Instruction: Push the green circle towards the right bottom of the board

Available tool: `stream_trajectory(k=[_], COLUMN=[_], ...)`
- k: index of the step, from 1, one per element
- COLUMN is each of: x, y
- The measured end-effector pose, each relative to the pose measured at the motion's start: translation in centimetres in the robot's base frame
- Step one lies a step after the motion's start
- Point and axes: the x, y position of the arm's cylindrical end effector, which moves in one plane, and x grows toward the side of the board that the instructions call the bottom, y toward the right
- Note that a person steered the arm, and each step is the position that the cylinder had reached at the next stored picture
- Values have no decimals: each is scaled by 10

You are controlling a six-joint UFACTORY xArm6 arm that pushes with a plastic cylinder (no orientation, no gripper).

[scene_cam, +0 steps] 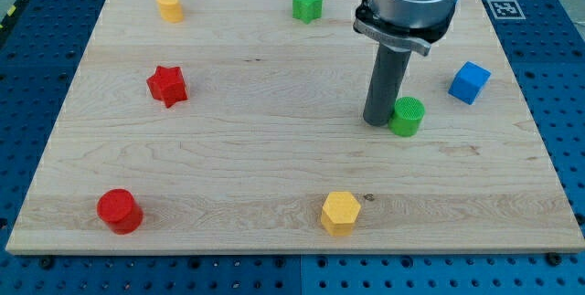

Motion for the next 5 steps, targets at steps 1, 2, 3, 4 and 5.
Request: stream_trajectory(k=[1, 2, 3, 4, 5], x=[-9, -9, -1, 9, 9], y=[0, 33, 36, 36, 36])
